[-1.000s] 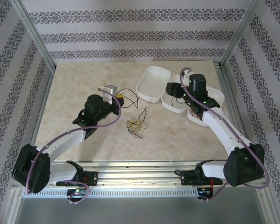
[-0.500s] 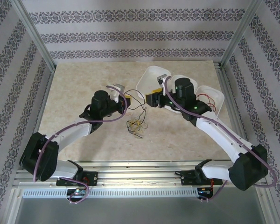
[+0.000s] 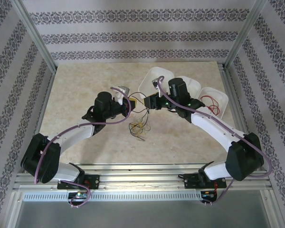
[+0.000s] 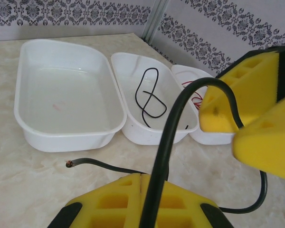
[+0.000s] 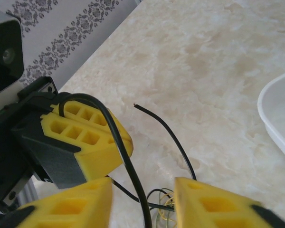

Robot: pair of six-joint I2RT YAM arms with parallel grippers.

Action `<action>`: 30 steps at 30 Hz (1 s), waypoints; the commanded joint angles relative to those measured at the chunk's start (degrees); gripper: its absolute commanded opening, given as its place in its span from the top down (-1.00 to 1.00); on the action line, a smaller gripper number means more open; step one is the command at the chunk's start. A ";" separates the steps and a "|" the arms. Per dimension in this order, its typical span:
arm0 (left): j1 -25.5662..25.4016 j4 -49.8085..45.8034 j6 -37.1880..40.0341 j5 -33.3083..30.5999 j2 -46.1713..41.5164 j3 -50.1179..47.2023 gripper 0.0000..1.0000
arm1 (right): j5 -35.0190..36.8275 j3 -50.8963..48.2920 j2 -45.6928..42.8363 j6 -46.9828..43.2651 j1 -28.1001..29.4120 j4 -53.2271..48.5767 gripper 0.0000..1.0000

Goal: Untangle the cables

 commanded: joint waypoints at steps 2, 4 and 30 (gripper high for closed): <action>-0.54 2.40 0.02 0.65 -0.86 1.14 1.00 | -1.33 2.27 0.78 1.05 0.93 1.70 0.59; -0.53 2.30 -0.13 0.65 -0.88 1.13 0.92 | -1.20 2.18 0.76 1.41 1.03 2.24 0.88; -0.46 -1.98 2.41 -14.17 -11.23 -4.88 -0.99 | 18.87 -8.75 -18.25 19.52 -21.67 -5.02 1.00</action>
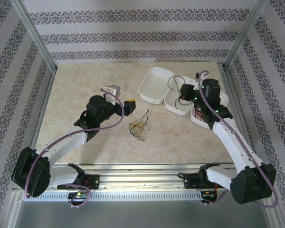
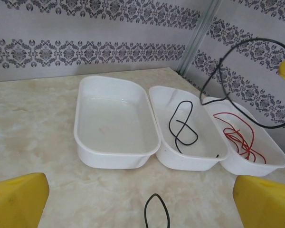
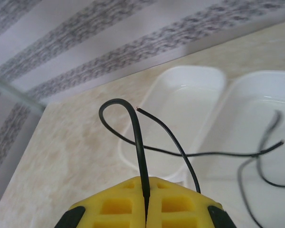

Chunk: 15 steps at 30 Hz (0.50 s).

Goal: Untangle the cables

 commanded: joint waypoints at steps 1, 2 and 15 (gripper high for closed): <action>-0.44 -1.25 1.20 -2.23 -1.40 -1.07 -0.99 | 2.33 -1.59 -1.79 4.93 -3.23 -3.05 1.00; -0.49 -1.28 1.05 -2.47 -1.42 -1.07 -0.99 | 2.33 -1.56 -1.93 5.21 -3.92 -3.60 1.00; -0.45 -4.94 -0.37 -5.27 -0.50 -0.11 -0.99 | 6.38 1.84 5.81 6.06 -6.28 -5.10 1.00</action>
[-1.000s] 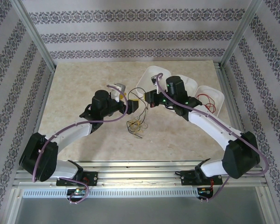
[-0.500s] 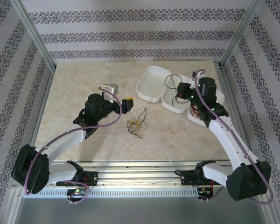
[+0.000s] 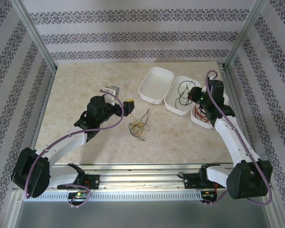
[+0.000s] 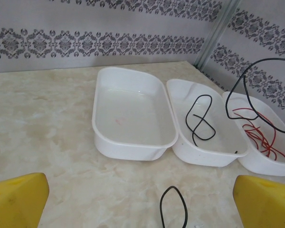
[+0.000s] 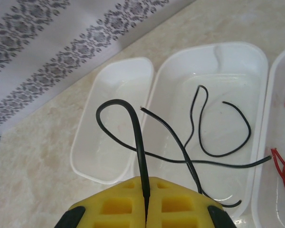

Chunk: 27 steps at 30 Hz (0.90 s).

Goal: Untangle the cables

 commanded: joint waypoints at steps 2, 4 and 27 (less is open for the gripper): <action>-0.50 -2.40 -0.50 -1.80 -0.50 0.29 -0.99 | 3.03 2.51 3.61 0.66 -0.78 0.01 1.00; -0.49 -2.65 -0.53 -1.87 -0.61 0.37 -0.99 | 3.67 3.03 5.08 0.66 -0.86 0.40 1.00; -0.44 -1.83 -0.89 -1.26 0.60 0.73 -0.99 | -4.39 6.88 16.69 4.89 -1.09 5.90 1.00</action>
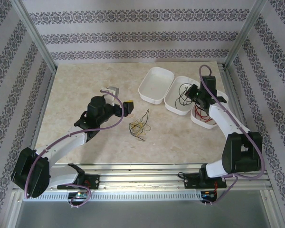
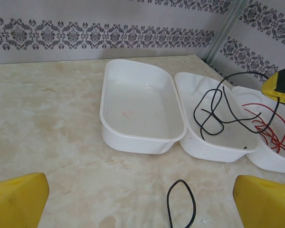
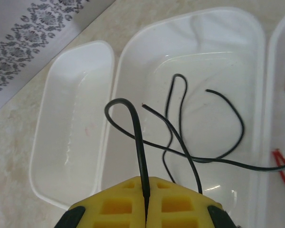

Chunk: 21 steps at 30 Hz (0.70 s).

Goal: Untangle the cables

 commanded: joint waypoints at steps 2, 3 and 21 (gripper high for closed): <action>-0.46 -0.08 -0.98 0.40 0.94 0.98 -0.99 | -4.03 2.62 1.73 2.15 0.57 3.79 1.00; -0.44 0.02 -1.03 0.49 1.12 1.06 -0.99 | -4.23 2.89 2.05 2.39 0.77 4.19 1.00; -0.46 0.12 -0.90 0.89 1.98 1.32 -0.99 | -1.34 4.79 10.70 3.78 -2.97 3.50 1.00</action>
